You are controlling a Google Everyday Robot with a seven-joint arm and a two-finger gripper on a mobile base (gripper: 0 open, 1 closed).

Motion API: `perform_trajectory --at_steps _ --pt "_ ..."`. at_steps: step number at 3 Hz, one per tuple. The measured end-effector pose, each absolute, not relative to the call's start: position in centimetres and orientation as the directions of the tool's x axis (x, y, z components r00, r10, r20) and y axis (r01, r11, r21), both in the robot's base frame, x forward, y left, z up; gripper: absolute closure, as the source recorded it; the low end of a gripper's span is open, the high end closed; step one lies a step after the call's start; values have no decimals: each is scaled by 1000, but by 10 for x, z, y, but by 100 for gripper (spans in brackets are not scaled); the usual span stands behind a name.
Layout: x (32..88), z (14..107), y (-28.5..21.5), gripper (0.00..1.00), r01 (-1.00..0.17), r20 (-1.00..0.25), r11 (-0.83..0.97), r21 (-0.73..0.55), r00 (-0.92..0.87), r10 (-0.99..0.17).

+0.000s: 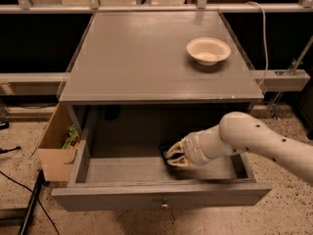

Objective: Place rxbar blueberry into top drawer

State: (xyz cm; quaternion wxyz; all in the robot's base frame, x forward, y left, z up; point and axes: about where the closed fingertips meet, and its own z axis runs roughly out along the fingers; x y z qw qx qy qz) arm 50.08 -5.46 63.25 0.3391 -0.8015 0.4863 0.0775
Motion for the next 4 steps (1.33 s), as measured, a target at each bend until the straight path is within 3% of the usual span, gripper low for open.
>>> perform_trajectory --at_steps 1,2,4 --pt "501 632 -55 19 -832 -454 -297 -468 515 -727" --pt "501 633 -55 0 -832 -454 -297 -469 515 -727" --pt "509 664 -46 0 -768 -401 -309 -562 579 -710"
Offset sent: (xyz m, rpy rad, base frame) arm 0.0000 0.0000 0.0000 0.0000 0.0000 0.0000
